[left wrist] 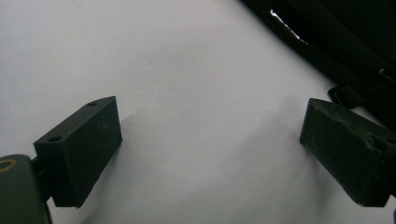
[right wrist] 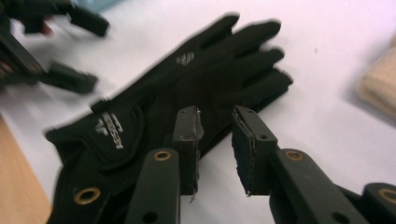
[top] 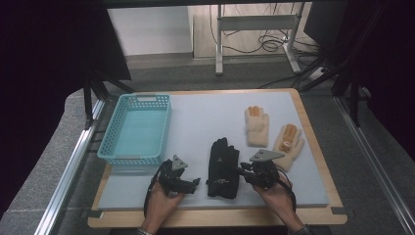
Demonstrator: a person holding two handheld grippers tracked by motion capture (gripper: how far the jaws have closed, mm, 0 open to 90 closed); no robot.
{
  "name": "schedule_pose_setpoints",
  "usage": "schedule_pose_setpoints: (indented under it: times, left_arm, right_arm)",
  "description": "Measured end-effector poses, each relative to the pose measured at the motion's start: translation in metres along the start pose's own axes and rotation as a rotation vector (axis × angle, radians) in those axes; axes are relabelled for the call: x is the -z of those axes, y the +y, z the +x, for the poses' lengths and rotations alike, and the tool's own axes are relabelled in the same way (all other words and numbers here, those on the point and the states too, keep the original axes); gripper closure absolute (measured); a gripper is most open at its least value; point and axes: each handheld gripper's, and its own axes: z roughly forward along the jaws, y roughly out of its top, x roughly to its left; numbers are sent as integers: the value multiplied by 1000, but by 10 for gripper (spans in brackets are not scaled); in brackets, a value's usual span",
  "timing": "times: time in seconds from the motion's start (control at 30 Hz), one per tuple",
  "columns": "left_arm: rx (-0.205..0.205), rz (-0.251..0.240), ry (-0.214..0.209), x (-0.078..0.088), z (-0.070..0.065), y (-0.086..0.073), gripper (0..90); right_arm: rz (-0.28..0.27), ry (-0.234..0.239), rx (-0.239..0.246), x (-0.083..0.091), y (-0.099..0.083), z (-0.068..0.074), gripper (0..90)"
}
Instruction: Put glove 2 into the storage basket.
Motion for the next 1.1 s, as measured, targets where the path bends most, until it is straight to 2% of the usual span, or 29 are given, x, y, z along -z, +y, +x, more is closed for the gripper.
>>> schedule_pose_setpoints:
  times: [0.1, 0.2, 0.33, 0.37, 0.67, 0.73, 0.83, 0.9, 1.0, 1.1]
  left_arm:
    - [1, 0, 0, 0, 0, 0, 58]
    - [1, 0, -1, 0, 0, 0, 58]
    - [2, 0, -3, 0, 0, 0, 60]
    - [0, 0, -6, 1, 1, 0, 60]
    - [10, 2, 38, 16, 9, -17, 25]
    - [3, 5, 67, 23, 14, -23, 16]
    - [-3, 8, 92, 28, 19, -27, 13]
    - [-8, 10, 100, 30, 20, -29, 12]
    - [-21, 5, 111, 32, 24, -32, 9]
    - [-16, 8, 104, 34, 28, -33, 9]
  right_arm:
    - [14, -19, 3, -4, -4, 0, 707]
    - [19, -42, -12, -5, -13, -7, 707]
    - [23, -34, -30, -2, -20, -12, 707]
    - [23, -7, -32, -3, -24, -12, 707]
    - [51, 49, 7, -20, -27, 2, 706]
    - [44, 53, 26, -26, -26, 8, 706]
    - [40, 71, 30, -34, -21, 12, 704]
    - [40, 71, 34, -36, -20, 14, 703]
    - [37, 85, 50, -48, -12, 20, 700]
    - [37, 86, 56, -56, -6, 24, 698]
